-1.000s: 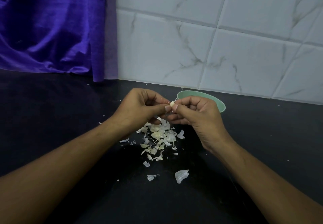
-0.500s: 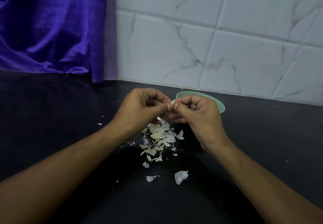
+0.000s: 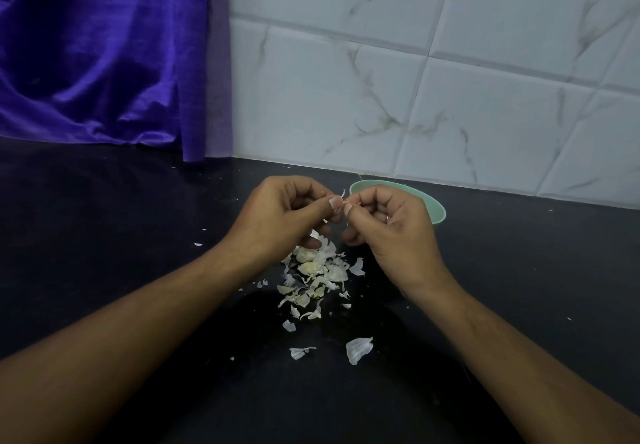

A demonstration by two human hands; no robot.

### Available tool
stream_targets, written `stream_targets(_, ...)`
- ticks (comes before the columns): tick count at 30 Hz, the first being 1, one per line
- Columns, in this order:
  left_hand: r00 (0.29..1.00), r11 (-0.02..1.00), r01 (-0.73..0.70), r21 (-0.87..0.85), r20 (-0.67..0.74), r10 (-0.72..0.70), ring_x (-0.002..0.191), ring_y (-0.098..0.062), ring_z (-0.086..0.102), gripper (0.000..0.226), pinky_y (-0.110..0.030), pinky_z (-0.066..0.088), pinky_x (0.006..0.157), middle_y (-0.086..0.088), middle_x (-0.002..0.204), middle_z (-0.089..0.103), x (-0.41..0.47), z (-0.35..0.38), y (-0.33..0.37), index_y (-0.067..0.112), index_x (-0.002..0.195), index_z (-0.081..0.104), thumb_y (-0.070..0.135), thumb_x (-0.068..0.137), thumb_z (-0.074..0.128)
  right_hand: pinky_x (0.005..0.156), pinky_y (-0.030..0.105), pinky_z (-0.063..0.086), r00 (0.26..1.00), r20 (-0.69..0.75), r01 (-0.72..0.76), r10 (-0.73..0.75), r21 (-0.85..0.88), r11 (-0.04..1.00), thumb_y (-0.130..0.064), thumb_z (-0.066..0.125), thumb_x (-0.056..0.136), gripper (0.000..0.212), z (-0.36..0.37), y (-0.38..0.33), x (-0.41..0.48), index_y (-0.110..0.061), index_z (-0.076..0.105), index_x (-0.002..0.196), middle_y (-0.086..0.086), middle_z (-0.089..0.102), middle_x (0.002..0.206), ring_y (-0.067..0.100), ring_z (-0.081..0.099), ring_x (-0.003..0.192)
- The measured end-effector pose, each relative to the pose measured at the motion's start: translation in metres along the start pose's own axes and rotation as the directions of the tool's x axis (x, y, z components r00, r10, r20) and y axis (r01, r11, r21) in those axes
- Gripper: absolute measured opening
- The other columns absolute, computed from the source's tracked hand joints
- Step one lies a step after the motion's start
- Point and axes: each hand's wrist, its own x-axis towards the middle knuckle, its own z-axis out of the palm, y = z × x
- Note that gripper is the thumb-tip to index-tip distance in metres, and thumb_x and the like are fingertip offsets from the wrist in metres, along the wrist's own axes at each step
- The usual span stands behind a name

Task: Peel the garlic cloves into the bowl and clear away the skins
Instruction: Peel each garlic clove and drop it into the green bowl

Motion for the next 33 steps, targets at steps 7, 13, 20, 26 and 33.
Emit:
stream_targets(7, 0.998, 0.997, 0.047, -0.066, 0.053, -0.043, 0.076, -0.019, 0.074, 0.011, -0.033, 0.061, 0.06, -0.01, 0.085, 0.079, -0.0012, 0.0038, 0.0008, 0.013, 0.112, 0.068, 0.012, 0.101, 0.066, 0.06, 0.031, 0.058, 0.998, 0.038, -0.061, 0.059, 0.03, 0.998, -0.008, 0.072, 0.095, 0.007, -0.0007, -0.0013, 0.0008, -0.003, 0.07, 0.091, 0.008, 0.076, 0.077, 0.02, 0.071, 0.064)
stream_targets(13, 0.997, 0.995, 0.062, -0.078, 0.059, -0.058, 0.077, -0.018, 0.074, 0.009, -0.033, 0.063, 0.062, -0.01, 0.086, 0.078, -0.0006, 0.0015, 0.0014, 0.01, 0.107, 0.072, 0.011, 0.099, 0.069, 0.064, 0.041, 0.06, 0.995, 0.056, -0.089, 0.086, 0.056, 0.994, -0.005, 0.068, 0.096, 0.005, -0.0019, -0.0025, 0.0012, -0.005, 0.072, 0.092, 0.018, 0.075, 0.082, 0.025, 0.07, 0.066)
stream_targets(20, 0.993, 0.971, 0.118, -0.207, 0.011, -0.118, 0.076, -0.014, 0.071, 0.01, -0.03, 0.062, 0.06, -0.013, 0.097, 0.079, 0.001, -0.0031, 0.0081, 0.007, 0.105, 0.069, 0.01, 0.096, 0.071, 0.059, 0.035, 0.059, 0.993, 0.053, -0.1, 0.101, -0.028, 0.995, -0.012, 0.056, 0.104, 0.021, -0.005, -0.0014, 0.0028, -0.01, 0.072, 0.09, 0.003, 0.069, 0.076, 0.025, 0.071, 0.063)
stream_targets(26, 0.982, 0.946, 0.187, -0.266, 0.048, -0.18, 0.081, -0.014, 0.07, 0.014, -0.028, 0.061, 0.06, -0.005, 0.089, 0.072, -0.0005, -0.0046, 0.0085, 0.006, 0.105, 0.071, 0.011, 0.093, 0.073, 0.062, 0.034, 0.06, 0.995, 0.093, -0.036, 0.04, -0.039, 0.999, -0.002, 0.072, 0.093, 0.01, -0.0044, -0.0005, 0.0, -0.01, 0.067, 0.094, 0.005, 0.074, 0.08, 0.024, 0.075, 0.068)
stream_targets(33, 0.975, 0.939, 0.222, -0.262, 0.075, -0.21, 0.077, -0.014, 0.071, 0.012, -0.027, 0.06, 0.059, -0.011, 0.091, 0.075, -0.0006, -0.0046, 0.0091, 0.005, 0.104, 0.071, 0.006, 0.092, 0.074, 0.06, 0.029, 0.058, 0.997, 0.072, 0.001, 0.002, -0.045, 0.999, -0.008, 0.078, 0.09, 0.01, -0.0025, -0.0012, -0.001, -0.009, 0.07, 0.096, 0.009, 0.075, 0.084, 0.026, 0.076, 0.067)
